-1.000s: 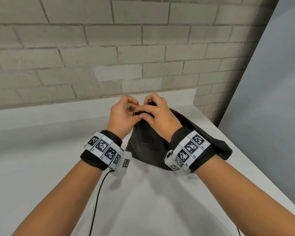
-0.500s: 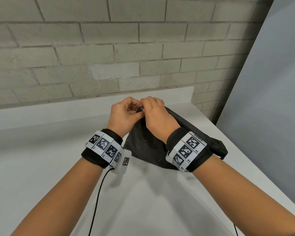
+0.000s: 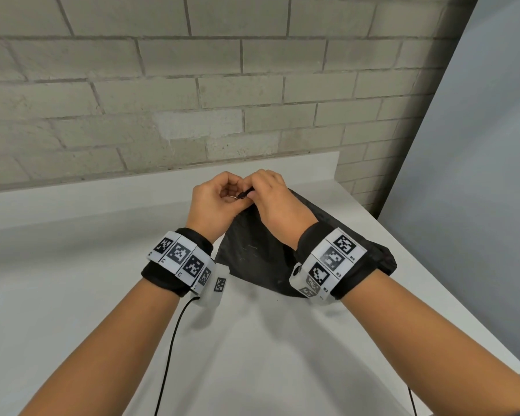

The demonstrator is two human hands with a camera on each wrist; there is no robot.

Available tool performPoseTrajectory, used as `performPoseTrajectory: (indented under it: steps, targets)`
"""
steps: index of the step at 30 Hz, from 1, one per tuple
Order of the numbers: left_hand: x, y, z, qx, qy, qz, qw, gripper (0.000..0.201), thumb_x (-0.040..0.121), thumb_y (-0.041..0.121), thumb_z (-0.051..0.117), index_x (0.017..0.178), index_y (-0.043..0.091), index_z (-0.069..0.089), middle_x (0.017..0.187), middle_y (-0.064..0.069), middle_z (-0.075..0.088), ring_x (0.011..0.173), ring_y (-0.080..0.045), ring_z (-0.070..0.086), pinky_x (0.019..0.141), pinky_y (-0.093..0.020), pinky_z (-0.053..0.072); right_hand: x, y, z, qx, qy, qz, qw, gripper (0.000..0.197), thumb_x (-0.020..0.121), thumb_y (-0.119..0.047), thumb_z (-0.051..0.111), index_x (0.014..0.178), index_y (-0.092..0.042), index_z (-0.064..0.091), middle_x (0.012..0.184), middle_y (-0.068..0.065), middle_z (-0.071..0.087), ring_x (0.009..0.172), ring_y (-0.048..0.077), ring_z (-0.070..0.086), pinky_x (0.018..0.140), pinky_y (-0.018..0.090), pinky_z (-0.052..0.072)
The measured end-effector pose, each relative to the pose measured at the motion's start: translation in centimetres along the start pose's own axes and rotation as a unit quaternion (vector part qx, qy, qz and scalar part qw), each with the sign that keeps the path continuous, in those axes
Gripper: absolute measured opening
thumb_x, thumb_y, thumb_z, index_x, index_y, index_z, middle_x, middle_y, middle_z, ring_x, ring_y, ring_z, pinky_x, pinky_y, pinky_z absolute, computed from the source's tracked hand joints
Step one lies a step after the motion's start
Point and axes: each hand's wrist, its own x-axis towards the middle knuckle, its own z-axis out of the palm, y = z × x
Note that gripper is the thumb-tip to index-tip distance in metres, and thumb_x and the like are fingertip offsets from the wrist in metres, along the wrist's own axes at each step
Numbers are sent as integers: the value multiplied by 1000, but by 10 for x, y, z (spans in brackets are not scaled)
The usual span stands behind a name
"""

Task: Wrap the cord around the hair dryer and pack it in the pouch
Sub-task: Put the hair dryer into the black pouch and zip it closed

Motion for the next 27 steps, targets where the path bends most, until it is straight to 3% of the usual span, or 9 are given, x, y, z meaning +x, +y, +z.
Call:
performPoseTrajectory:
  steps: [3, 6, 9, 13, 16, 18, 20, 22, 27]
  targets:
    - [-1, 2, 3, 2, -5, 9, 1000, 20, 72, 2, 72, 79, 16, 60, 75, 7, 60, 66, 5, 56, 65, -10, 48, -3, -3, -5, 42, 4, 32, 999, 19, 97, -12, 34, 110, -5, 47, 109, 7, 49, 114, 22, 39, 89, 23, 31]
    - [-2, 3, 5, 11, -18, 23, 1000, 19, 75, 2, 69, 85, 14, 59, 77, 9, 59, 68, 6, 56, 66, -9, 47, -2, -3, -10, 51, 6, 33, 998, 18, 96, -13, 37, 108, -3, 47, 102, 7, 50, 109, 25, 43, 84, 27, 36]
    - [-3, 4, 3, 5, -29, 45, 999, 26, 77, -1, 65, 82, 23, 56, 76, 10, 58, 69, 7, 57, 67, -9, 46, -3, -4, -10, -5, 40, -19, 999, 20, 94, -9, 43, 109, 0, 53, 102, 18, 59, 100, 33, 52, 83, 38, 45]
    - [-1, 2, -2, -7, -52, 53, 997, 30, 78, 0, 64, 82, 28, 56, 73, 14, 60, 71, 2, 58, 71, -14, 50, -7, -1, -15, -18, 47, -78, 996, 25, 84, 2, 48, 104, -3, 63, 88, 21, 61, 82, 32, 58, 72, 30, 44]
    - [2, -6, -7, -37, -78, 26, 996, 32, 79, -5, 61, 84, 27, 62, 74, 15, 67, 76, -6, 62, 75, -19, 52, -11, 5, -25, -51, 22, -96, 994, 17, 86, -3, 50, 96, -7, 63, 96, 16, 59, 83, 27, 53, 71, 29, 43]
    - [5, -8, -8, -51, -88, 13, 995, 30, 80, -6, 59, 86, 23, 65, 75, 15, 70, 75, -4, 63, 73, -17, 52, -13, 11, -34, -46, 3, -60, 997, 16, 91, -10, 47, 96, -10, 61, 105, 12, 53, 88, 22, 46, 75, 33, 42]
    - [7, -7, -7, -57, -74, 3, 996, 27, 81, -6, 58, 89, 19, 64, 74, 13, 68, 70, 2, 62, 68, -14, 51, -19, 19, -44, -75, -32, -37, 996, 23, 93, -13, 40, 99, -10, 62, 109, 13, 52, 94, 27, 48, 81, 36, 42]
    - [8, -8, -8, -61, -52, -6, 997, 24, 82, -4, 57, 89, 17, 64, 76, 9, 65, 66, 2, 60, 64, -13, 51, -26, 30, -50, -102, -33, -51, 993, 30, 92, -18, 36, 96, -6, 62, 99, 16, 57, 89, 33, 53, 78, 41, 46]
    - [6, -7, -2, -58, -54, -12, 997, 19, 81, -2, 60, 86, 16, 65, 71, 16, 66, 66, -2, 59, 64, -18, 52, -33, 32, -51, -47, 11, 9, 999, 17, 92, -15, 46, 103, -12, 60, 95, 7, 60, 87, 22, 55, 81, 30, 44]
